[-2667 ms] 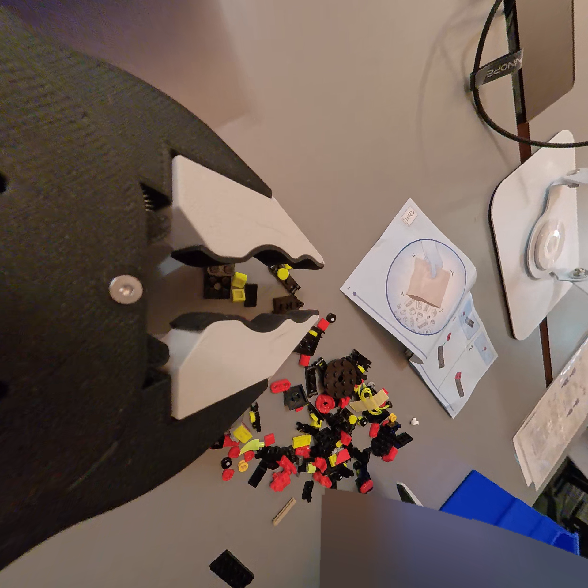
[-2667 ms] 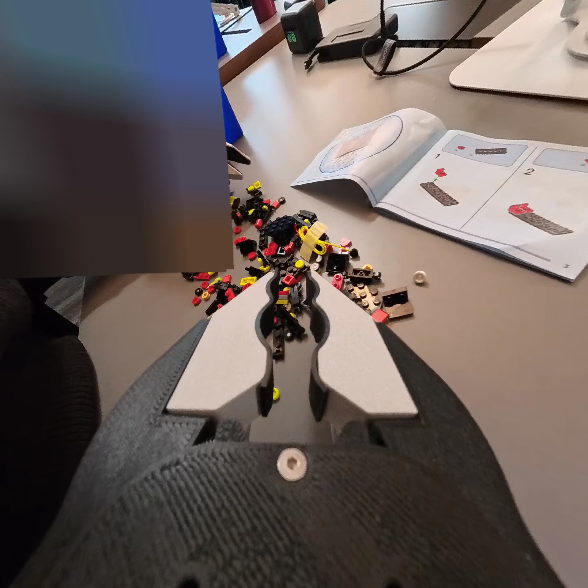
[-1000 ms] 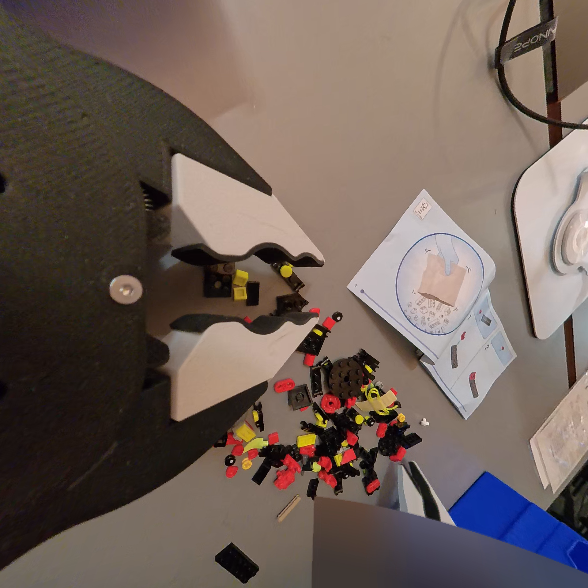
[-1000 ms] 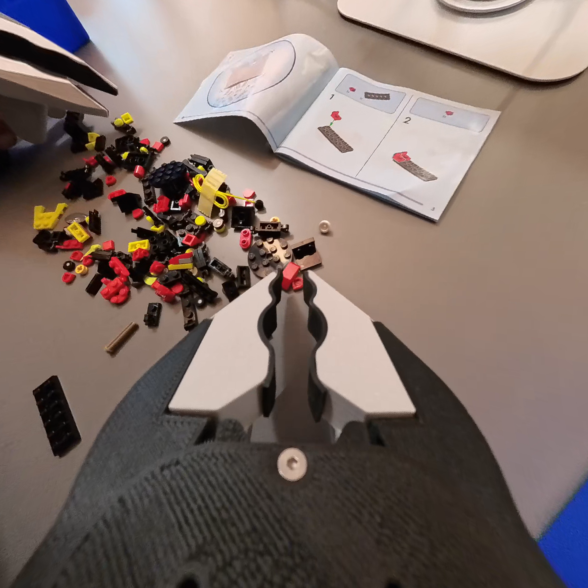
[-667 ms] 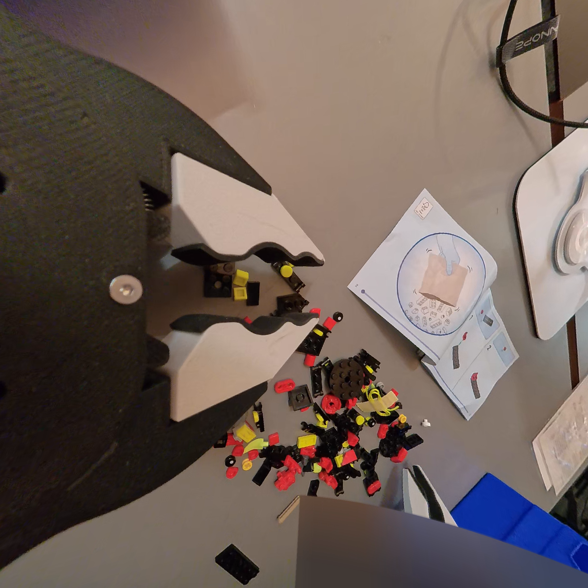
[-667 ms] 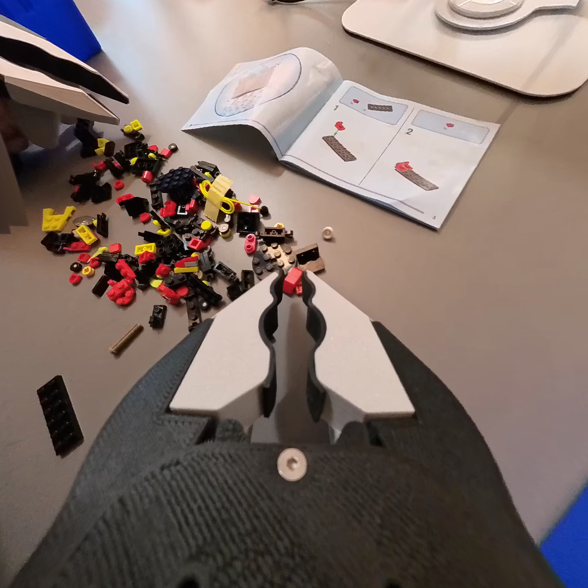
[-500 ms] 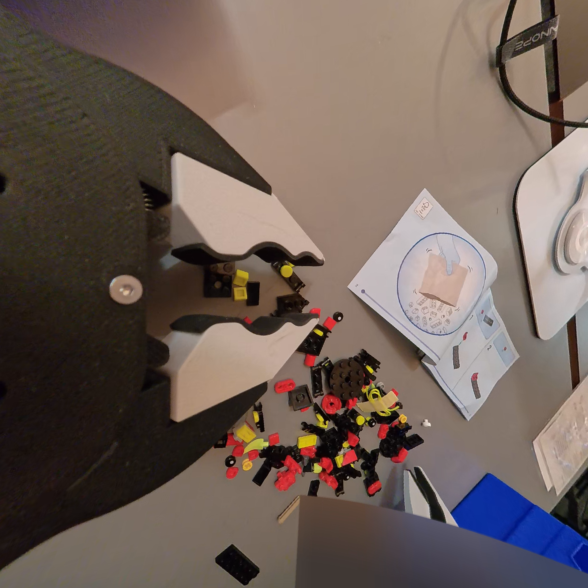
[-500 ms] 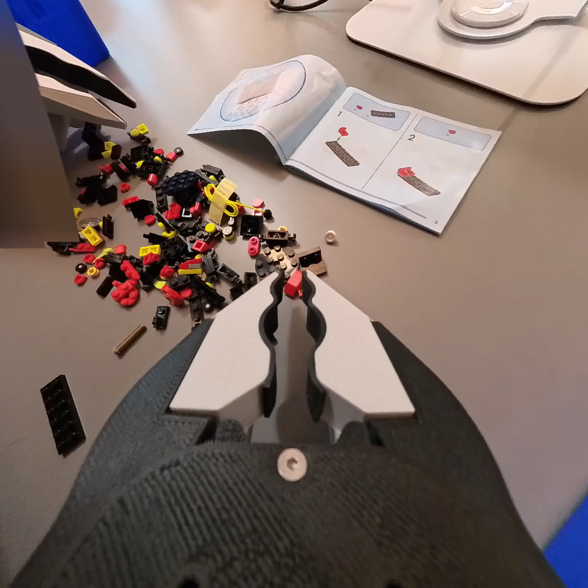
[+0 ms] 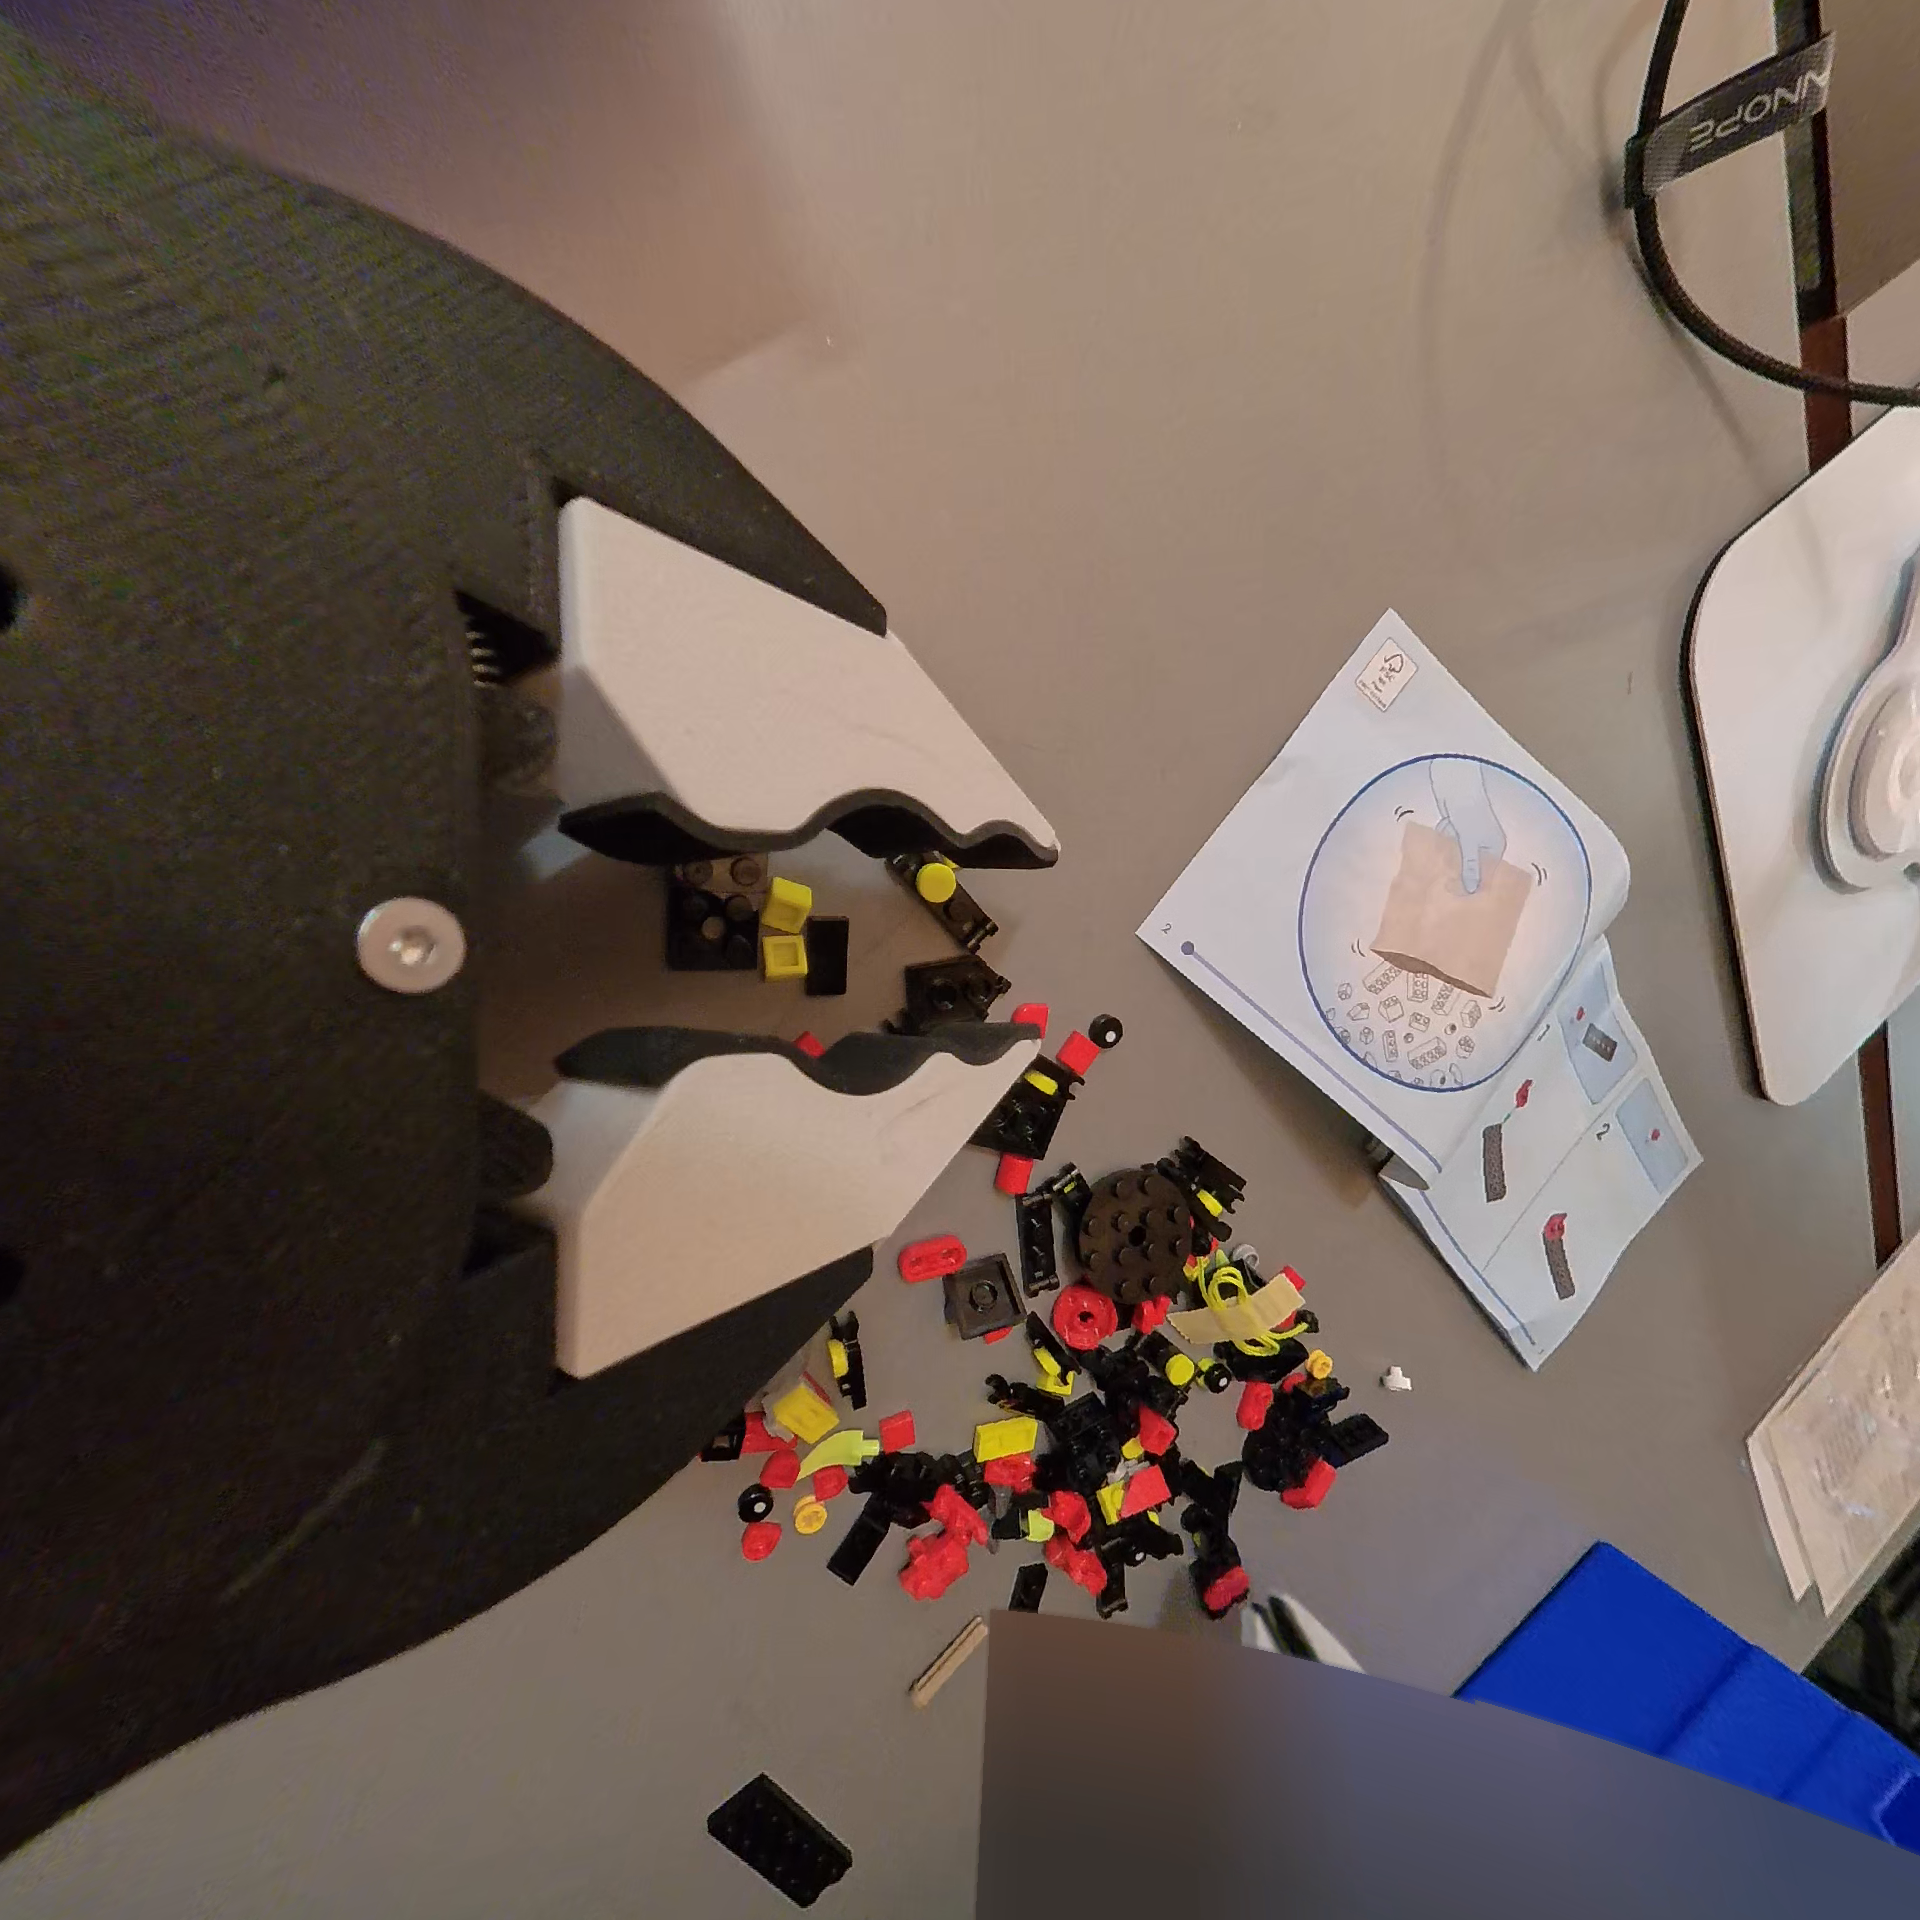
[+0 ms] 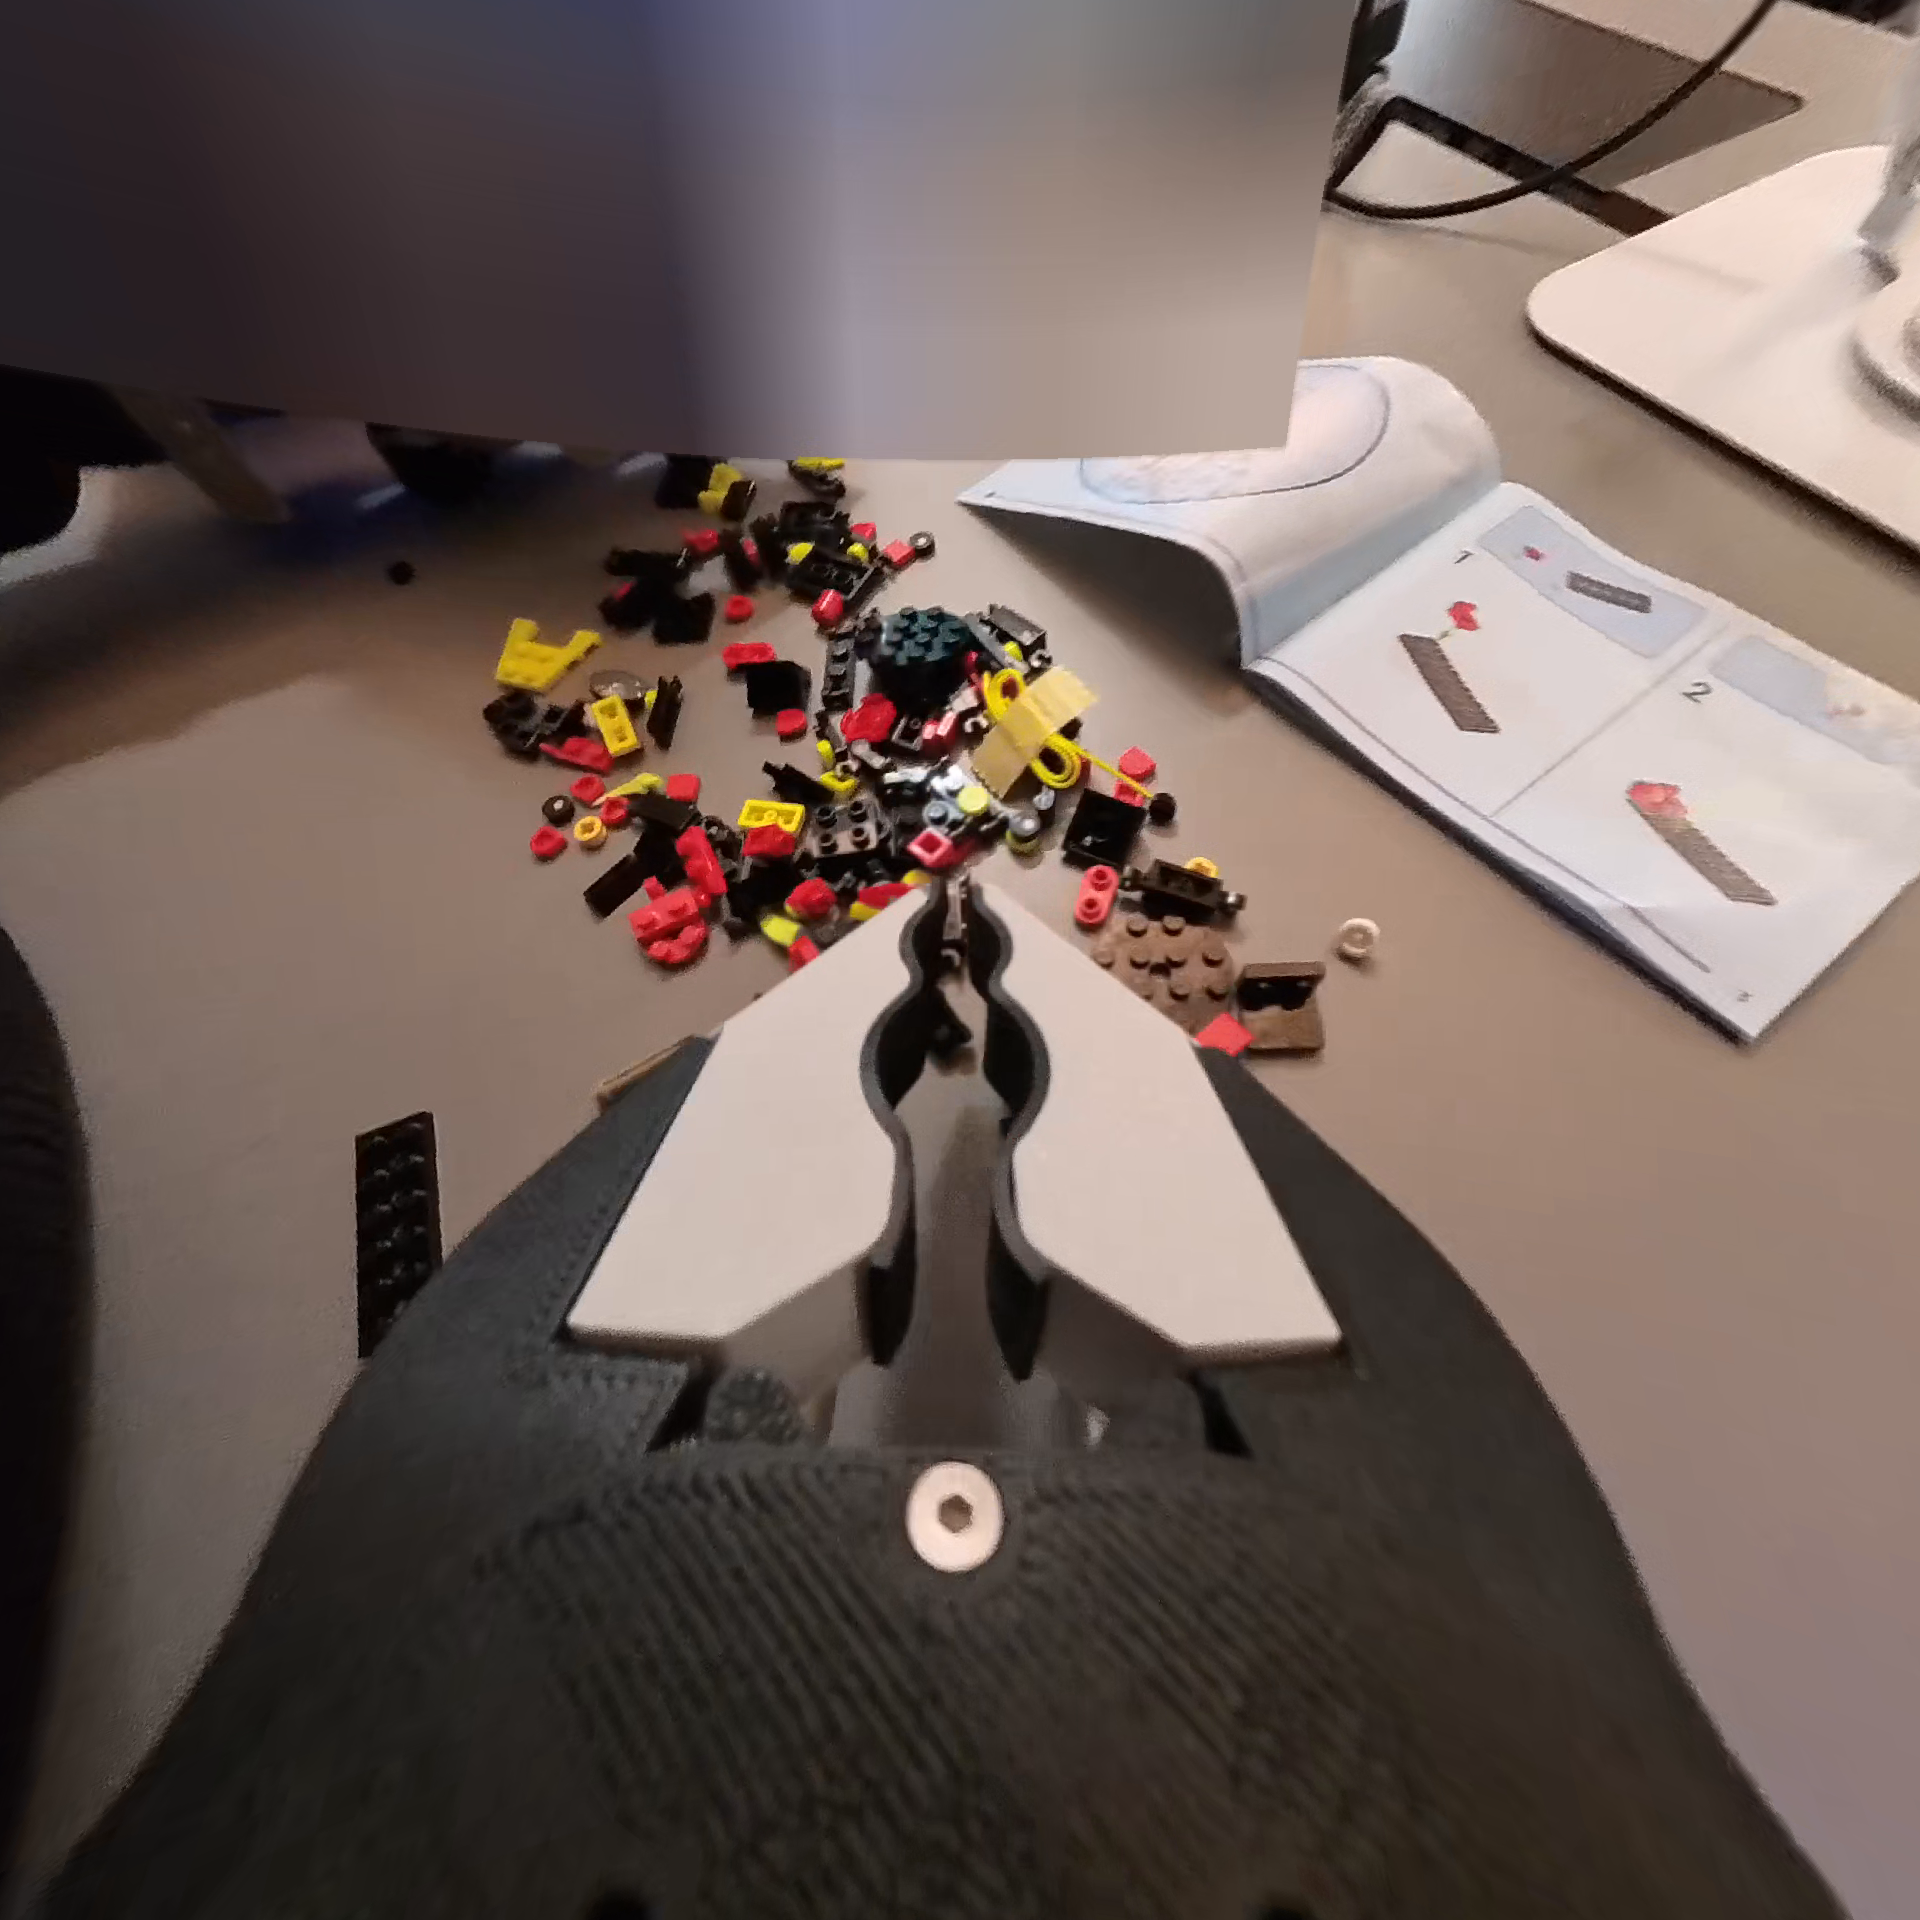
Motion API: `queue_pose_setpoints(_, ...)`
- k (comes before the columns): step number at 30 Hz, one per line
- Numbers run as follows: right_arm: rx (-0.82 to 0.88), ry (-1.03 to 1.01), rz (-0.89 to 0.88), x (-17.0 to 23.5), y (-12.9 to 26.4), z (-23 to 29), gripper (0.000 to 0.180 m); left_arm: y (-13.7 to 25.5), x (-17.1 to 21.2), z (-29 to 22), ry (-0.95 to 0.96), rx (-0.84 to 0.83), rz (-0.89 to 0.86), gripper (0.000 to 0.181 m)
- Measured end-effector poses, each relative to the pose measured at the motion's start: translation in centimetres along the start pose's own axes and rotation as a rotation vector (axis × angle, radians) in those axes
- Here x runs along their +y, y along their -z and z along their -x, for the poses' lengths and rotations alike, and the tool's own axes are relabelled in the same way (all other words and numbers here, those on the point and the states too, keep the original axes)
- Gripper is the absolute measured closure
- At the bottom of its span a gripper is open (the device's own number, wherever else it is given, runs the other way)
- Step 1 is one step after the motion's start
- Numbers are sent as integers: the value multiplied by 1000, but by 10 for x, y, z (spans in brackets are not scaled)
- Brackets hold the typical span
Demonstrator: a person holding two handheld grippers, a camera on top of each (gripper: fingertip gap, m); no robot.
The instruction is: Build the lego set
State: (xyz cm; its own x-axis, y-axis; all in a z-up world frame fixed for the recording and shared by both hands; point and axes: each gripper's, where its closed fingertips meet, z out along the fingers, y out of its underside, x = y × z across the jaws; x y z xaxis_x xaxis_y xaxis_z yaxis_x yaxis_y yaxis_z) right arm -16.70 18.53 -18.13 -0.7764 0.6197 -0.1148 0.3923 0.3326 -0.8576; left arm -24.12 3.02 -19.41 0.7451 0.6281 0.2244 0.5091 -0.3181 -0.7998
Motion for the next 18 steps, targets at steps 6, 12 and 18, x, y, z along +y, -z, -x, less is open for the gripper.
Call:
queue_pose_setpoints(6, -56, -9, -4, 0, -3, 9, 178, 0, 1, -1, -1, 3, 5, 154)
queue_pose_setpoints(12, -130, 4, 21, 4, -6, 23, 174, 0, 1, -1, -1, 3, 5, 153)
queue_pose_setpoints(18, -138, 55, 69, 11, -11, 30, 173, 0, 1, -1, 0, 3, 6, 153)
